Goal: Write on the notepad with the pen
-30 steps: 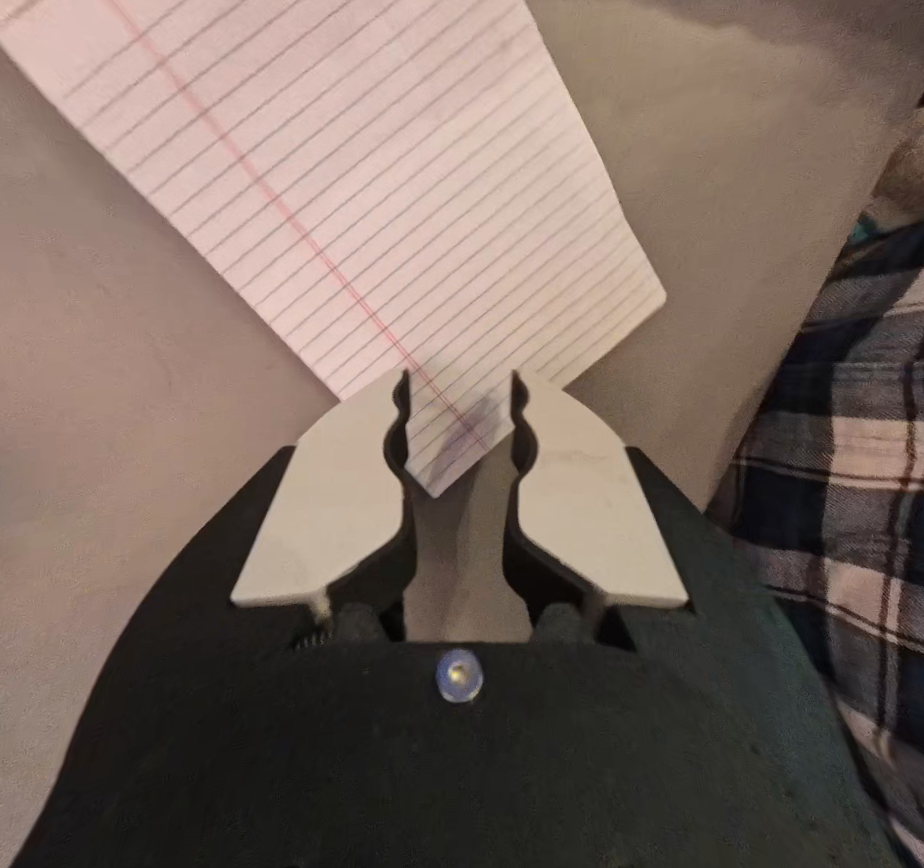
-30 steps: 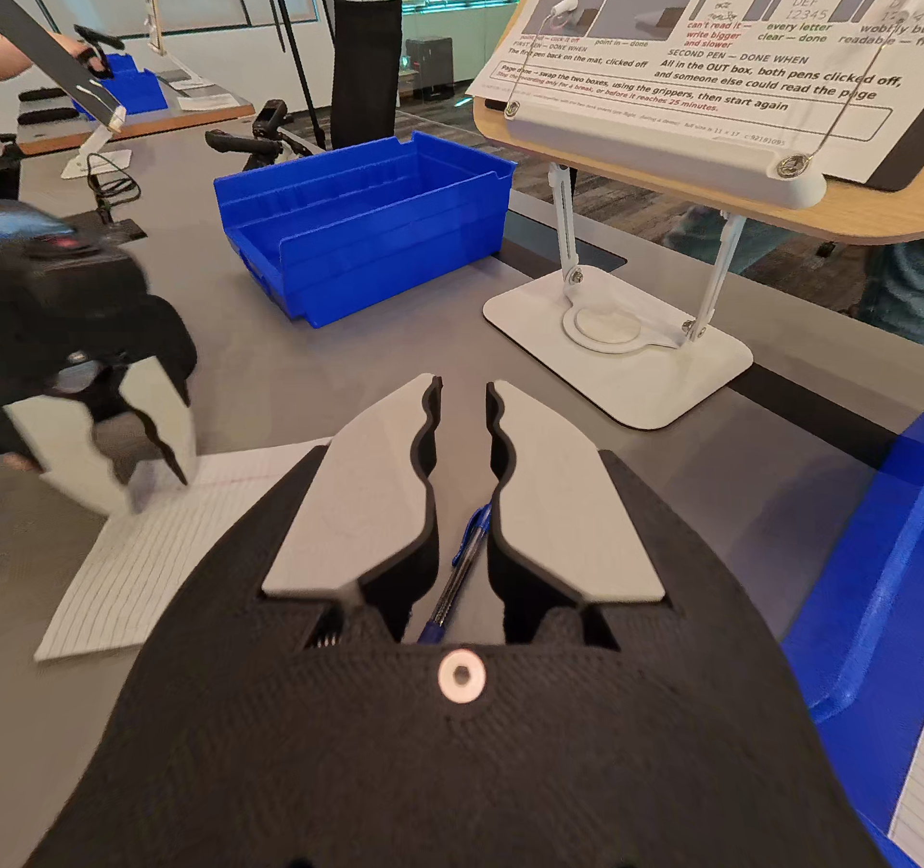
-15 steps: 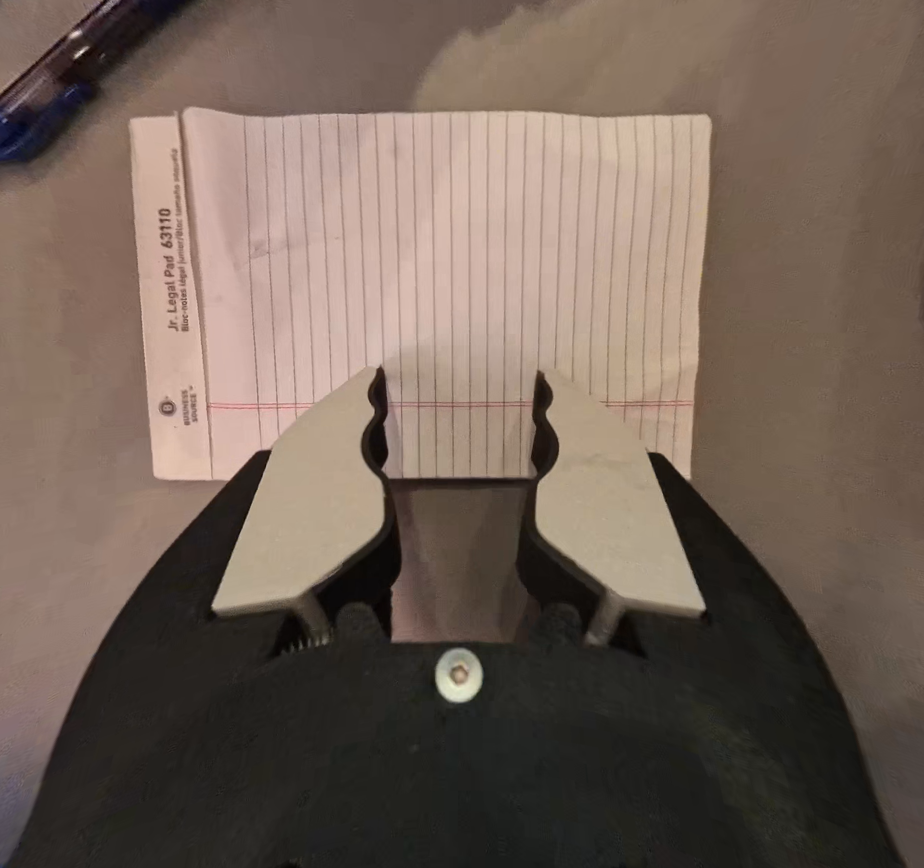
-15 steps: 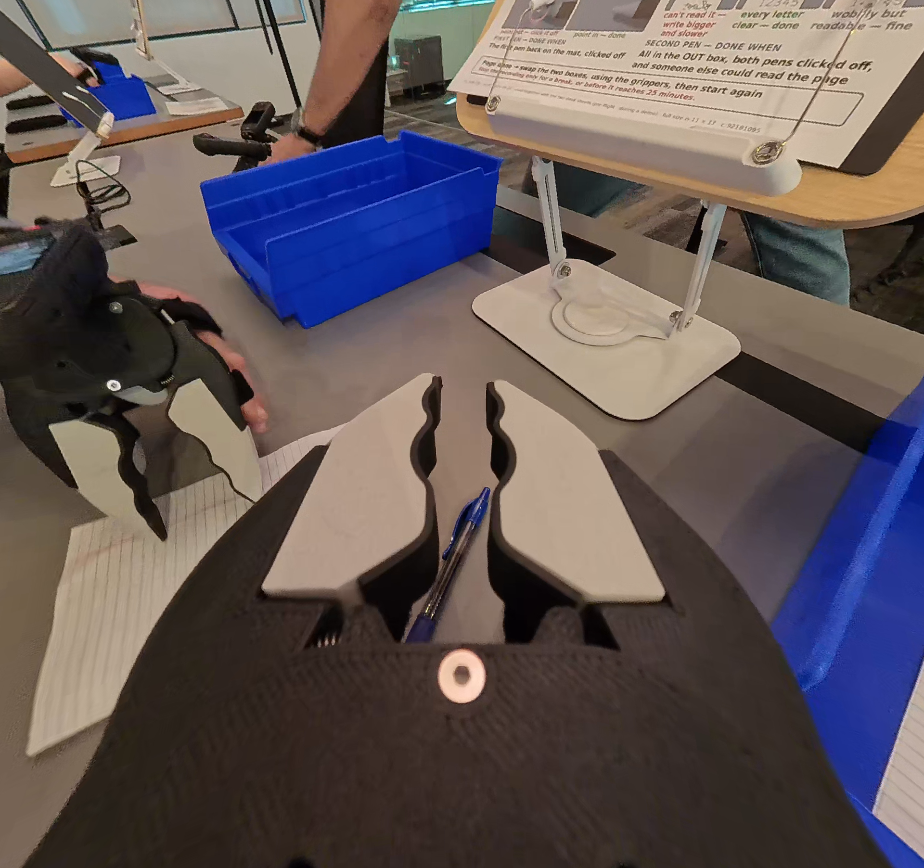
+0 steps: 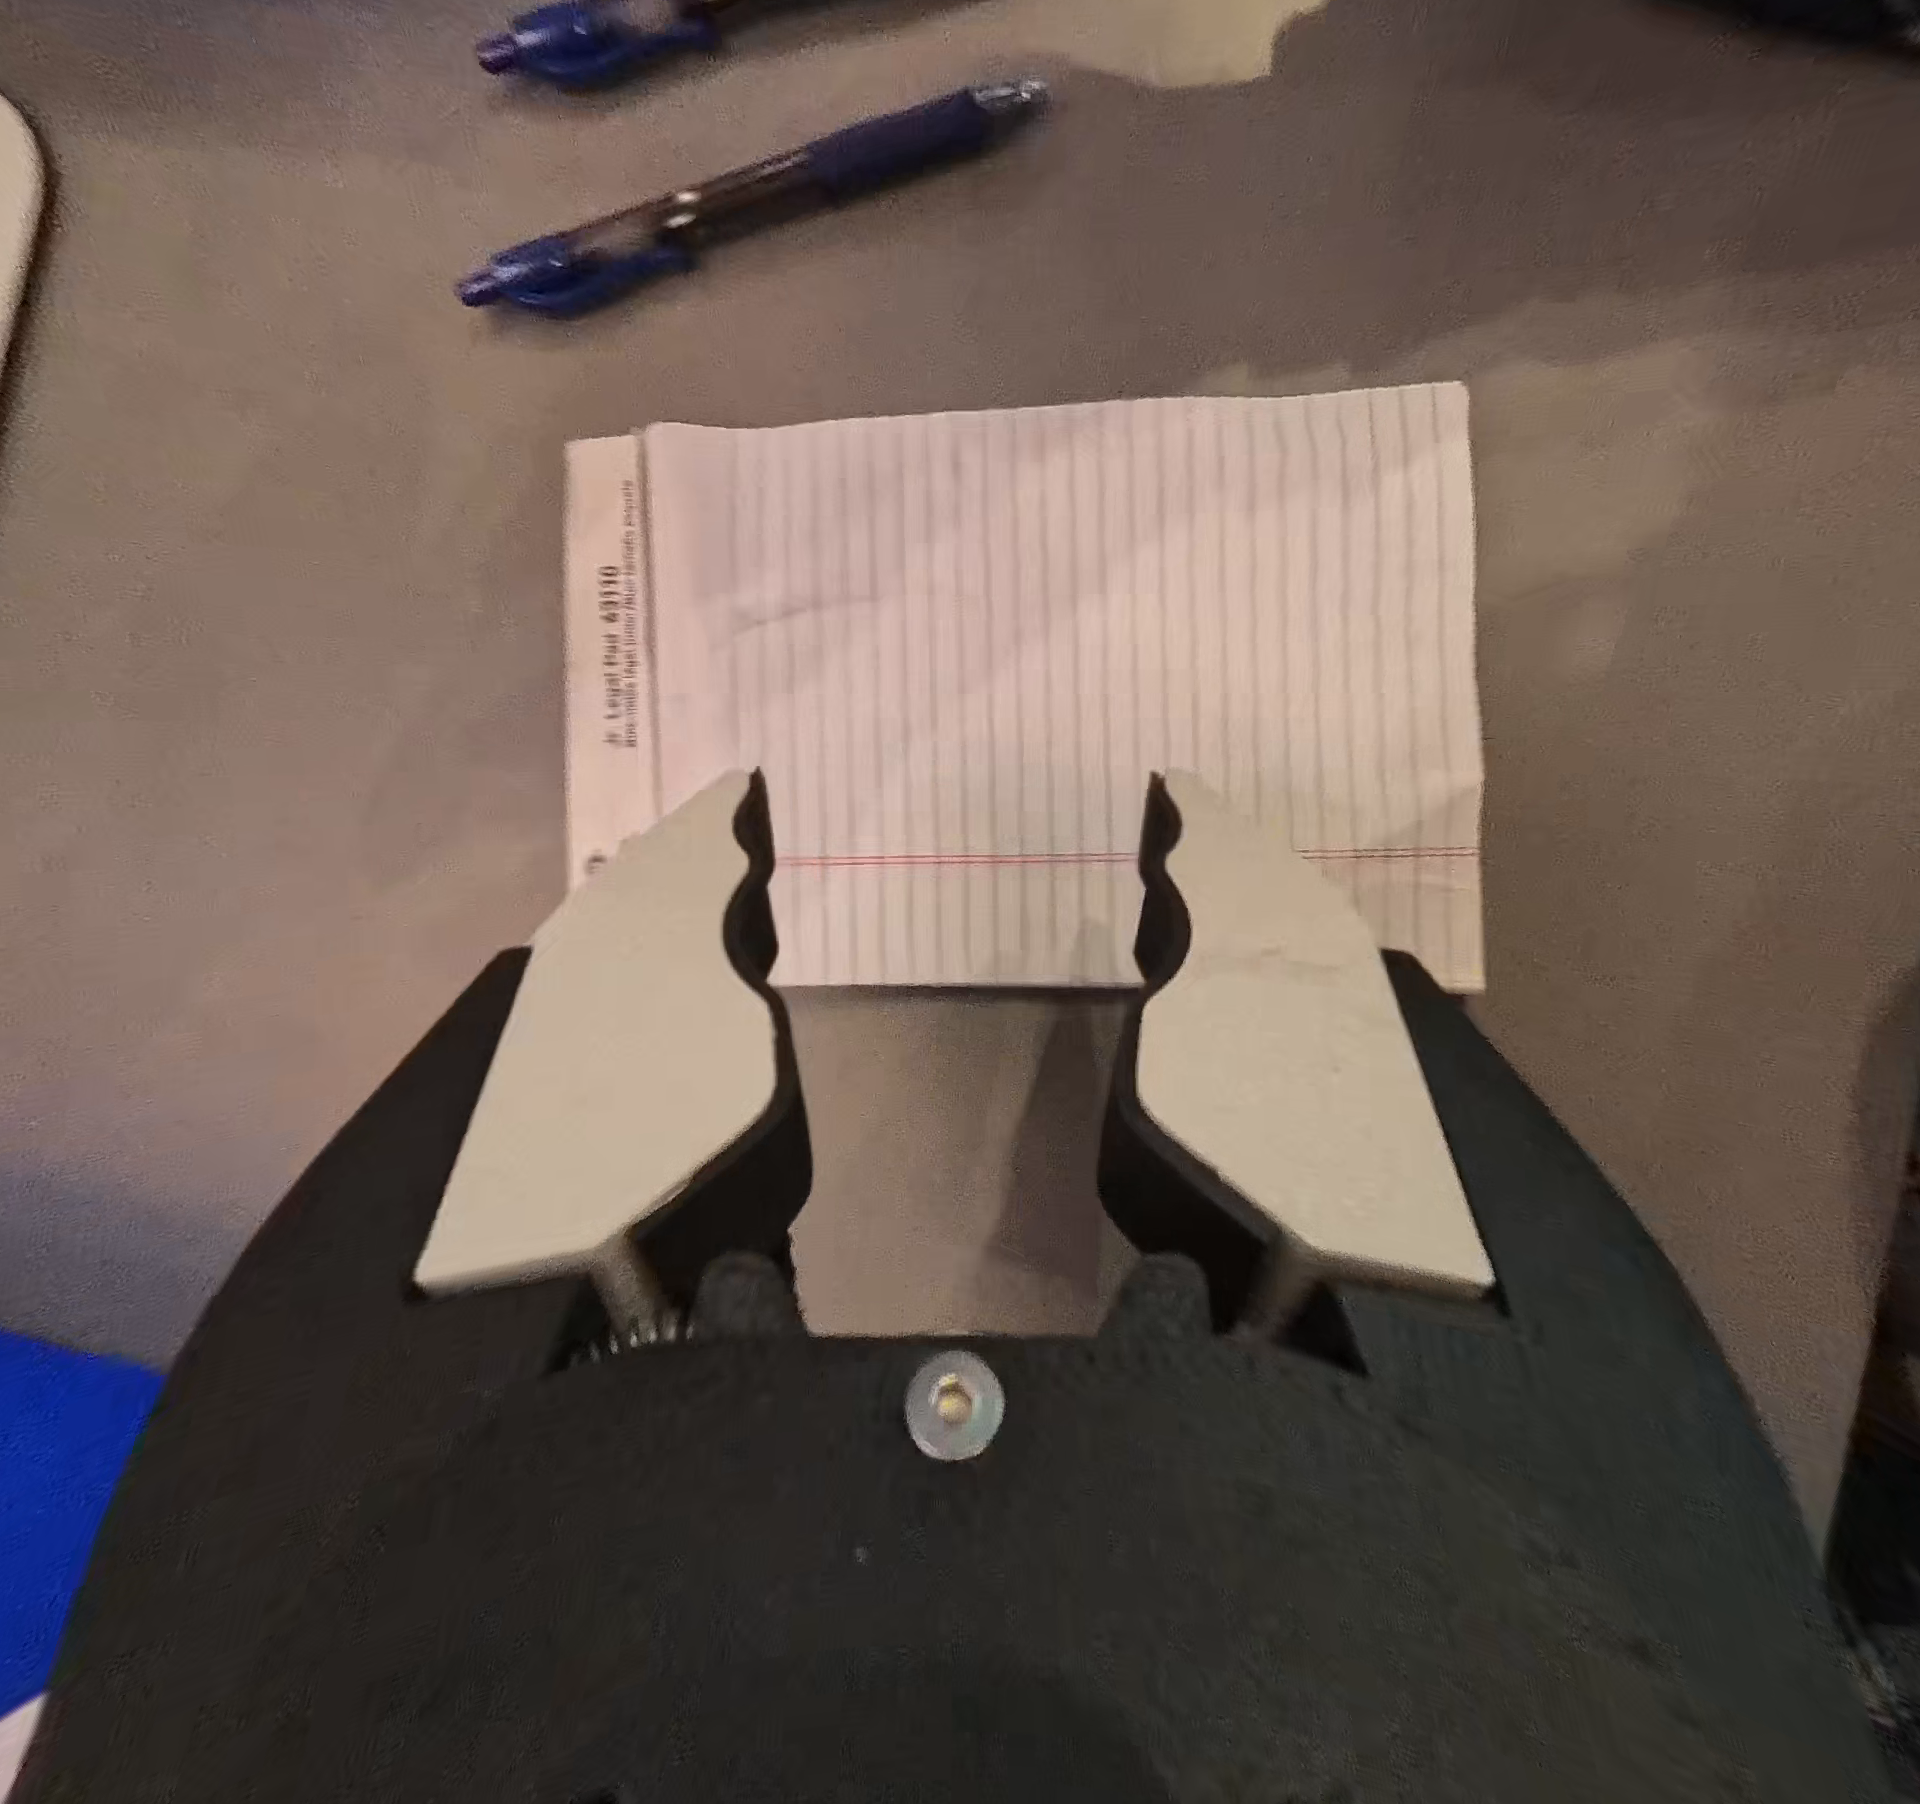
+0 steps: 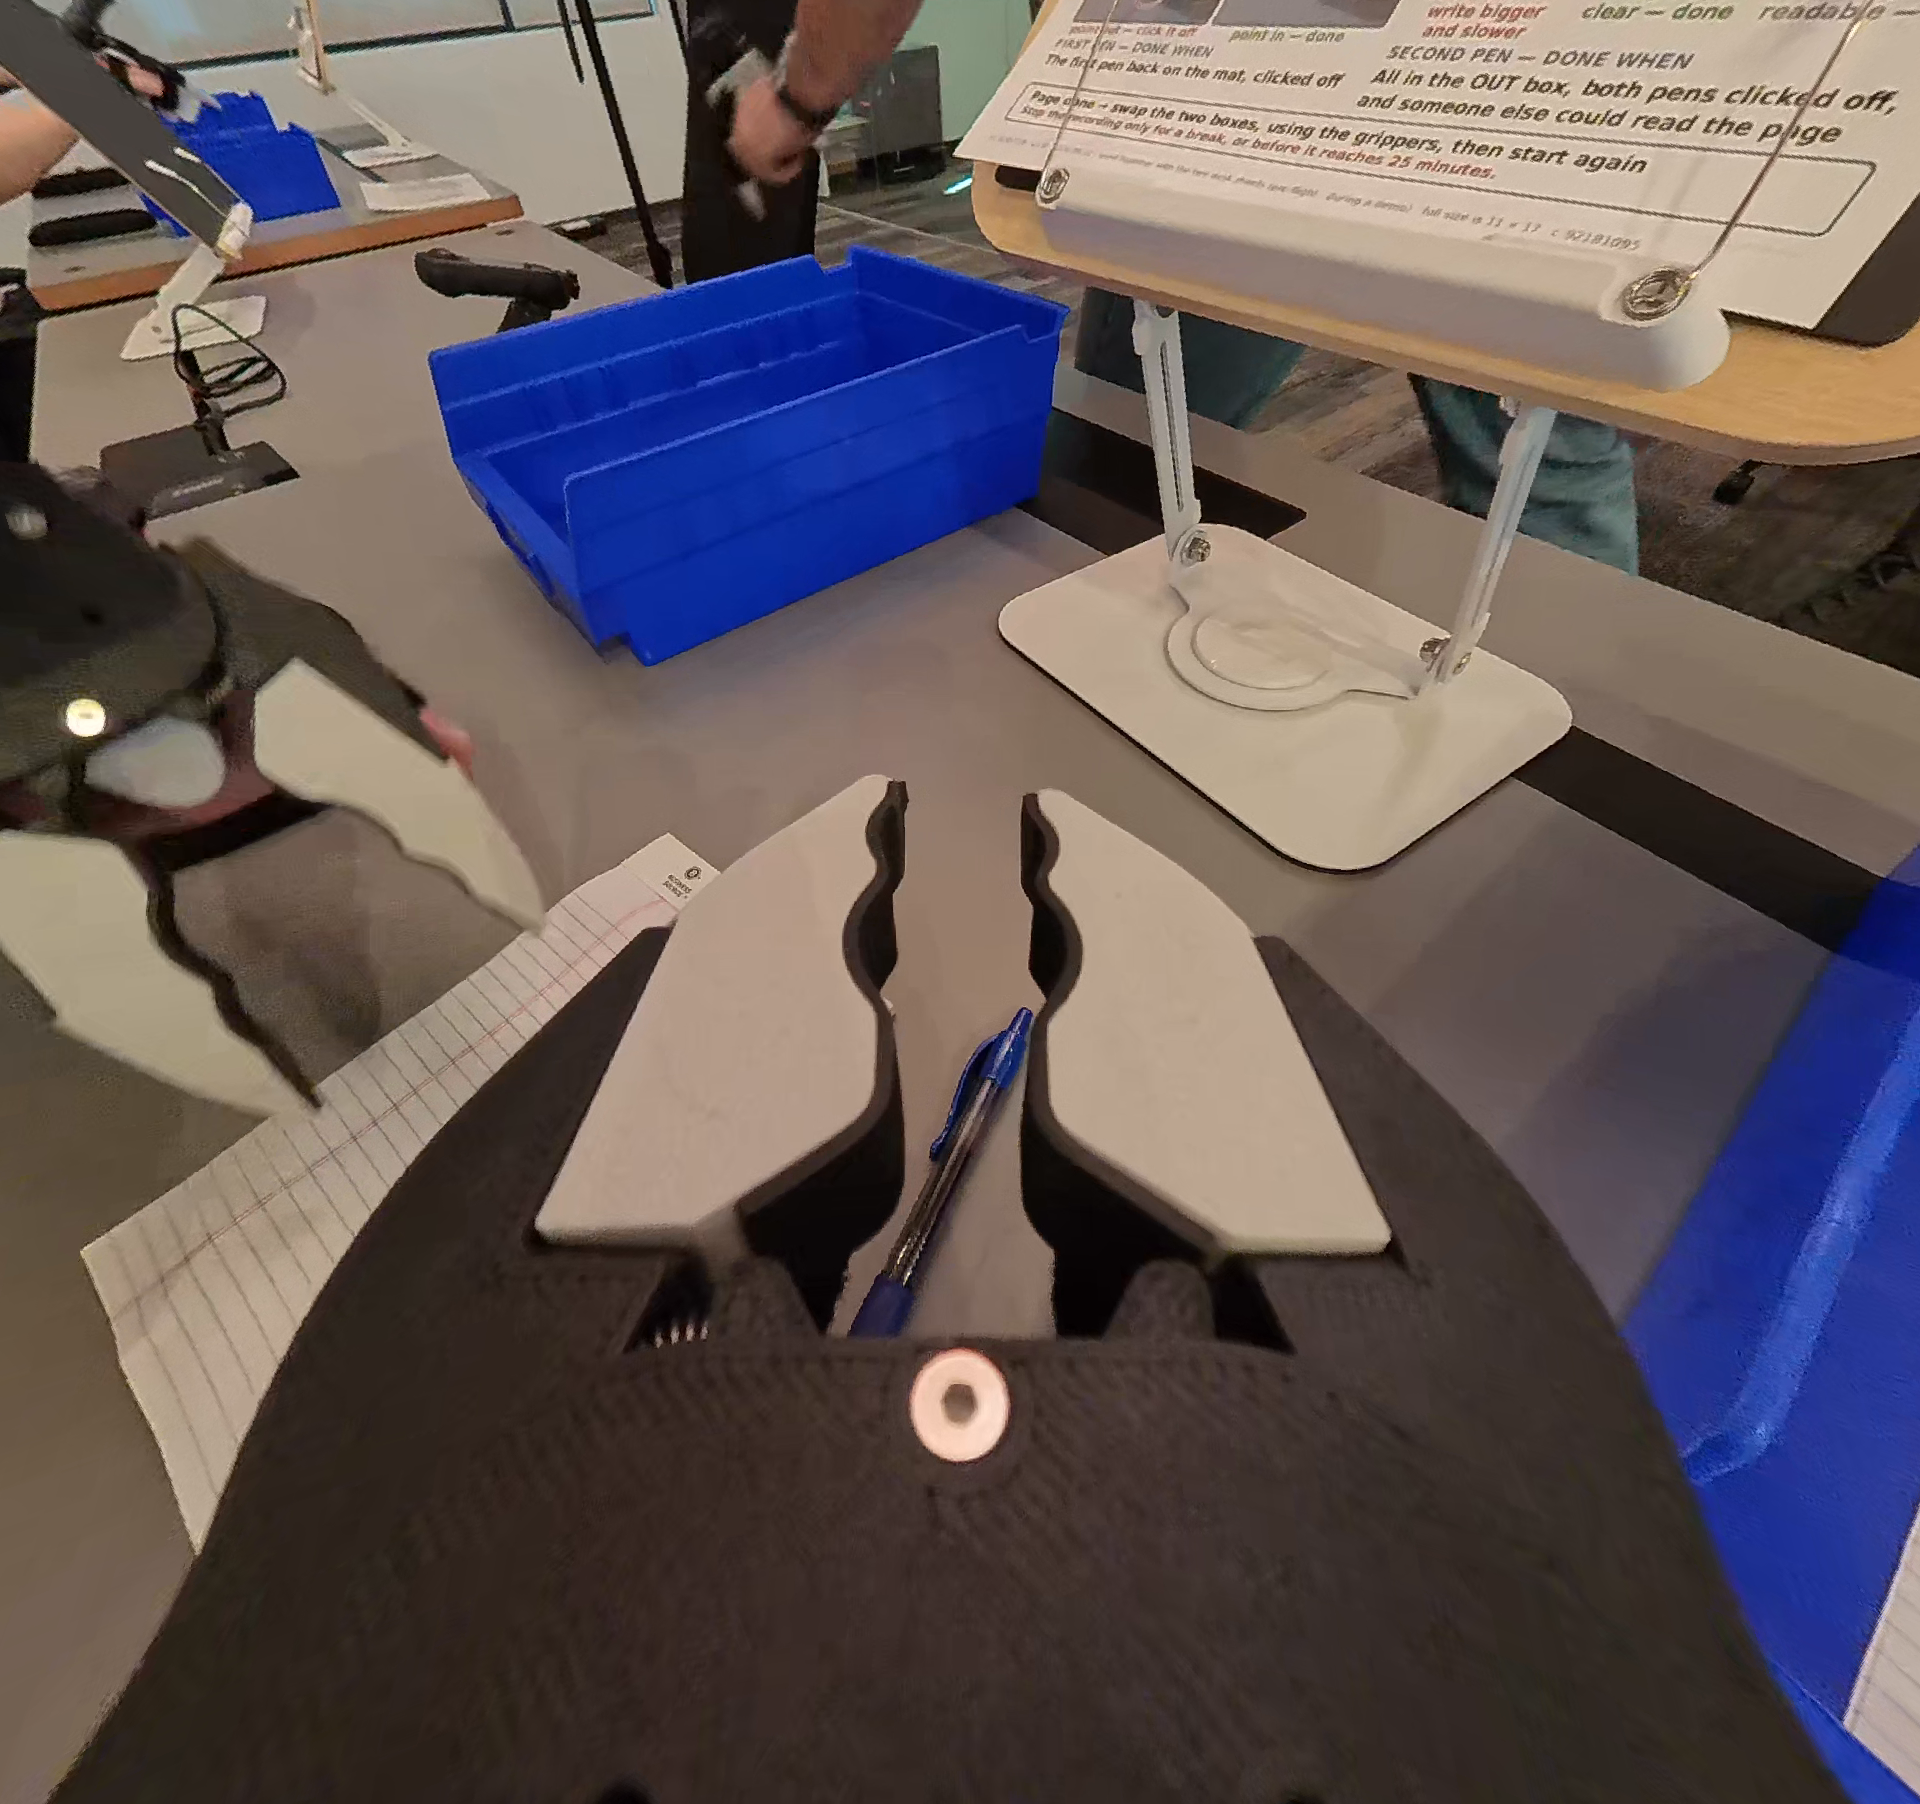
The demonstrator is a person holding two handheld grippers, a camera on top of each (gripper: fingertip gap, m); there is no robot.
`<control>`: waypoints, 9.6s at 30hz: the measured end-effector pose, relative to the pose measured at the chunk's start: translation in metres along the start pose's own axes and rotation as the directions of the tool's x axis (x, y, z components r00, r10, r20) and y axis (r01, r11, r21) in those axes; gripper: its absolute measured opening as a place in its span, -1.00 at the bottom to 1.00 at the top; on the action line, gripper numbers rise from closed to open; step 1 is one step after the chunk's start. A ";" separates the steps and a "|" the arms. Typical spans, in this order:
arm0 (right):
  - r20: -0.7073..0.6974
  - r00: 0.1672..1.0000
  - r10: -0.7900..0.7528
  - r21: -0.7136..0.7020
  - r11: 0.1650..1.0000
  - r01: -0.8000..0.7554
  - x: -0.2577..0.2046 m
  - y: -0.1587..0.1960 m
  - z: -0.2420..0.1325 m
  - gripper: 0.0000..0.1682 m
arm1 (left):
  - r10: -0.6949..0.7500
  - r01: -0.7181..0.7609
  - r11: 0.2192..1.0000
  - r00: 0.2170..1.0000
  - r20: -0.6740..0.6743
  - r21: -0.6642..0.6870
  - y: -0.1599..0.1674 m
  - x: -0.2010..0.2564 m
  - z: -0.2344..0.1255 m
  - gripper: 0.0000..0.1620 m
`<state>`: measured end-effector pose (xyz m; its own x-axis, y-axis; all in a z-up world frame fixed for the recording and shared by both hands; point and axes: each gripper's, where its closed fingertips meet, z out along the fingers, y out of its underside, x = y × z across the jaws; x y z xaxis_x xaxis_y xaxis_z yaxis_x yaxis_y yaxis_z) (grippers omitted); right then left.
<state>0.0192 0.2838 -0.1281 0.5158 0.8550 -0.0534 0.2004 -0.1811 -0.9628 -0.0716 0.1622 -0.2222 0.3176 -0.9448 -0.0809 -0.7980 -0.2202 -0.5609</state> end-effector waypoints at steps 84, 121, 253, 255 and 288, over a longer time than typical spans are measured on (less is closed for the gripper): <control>-0.005 0.998 -0.060 -0.078 0.995 0.060 -0.007 0.020 0.015 -0.69 | -0.048 0.089 0.963 0.986 0.160 -0.256 0.163 -0.221 -0.090 -0.27; -0.025 0.999 -0.040 -0.036 0.999 0.039 0.003 0.009 0.005 -0.71 | 0.029 0.046 0.936 0.978 0.206 -0.348 0.183 -0.249 -0.073 -1.00; 0.491 0.832 0.259 -0.155 0.966 -0.209 -0.129 0.009 -0.008 -0.86 | -0.042 -0.094 0.651 0.986 0.160 0.753 -0.112 -0.049 -0.111 -0.10; 0.520 0.811 0.267 -0.150 0.964 -0.221 -0.134 0.005 -0.010 -0.86 | -0.016 -0.134 0.684 0.980 0.199 0.717 -0.106 -0.048 -0.103 -0.11; 0.520 0.788 0.331 -0.176 0.944 -0.280 -0.143 0.010 0.002 -0.86 | 0.010 -0.237 0.715 0.944 0.329 0.658 -0.090 -0.047 -0.100 -0.29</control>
<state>-0.0545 0.1609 -0.1311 0.0399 0.8663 -0.4979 0.1914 -0.4957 -0.8471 -0.0659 0.2021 -0.0858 0.4609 -0.8141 -0.3532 -0.3092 0.2257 -0.9238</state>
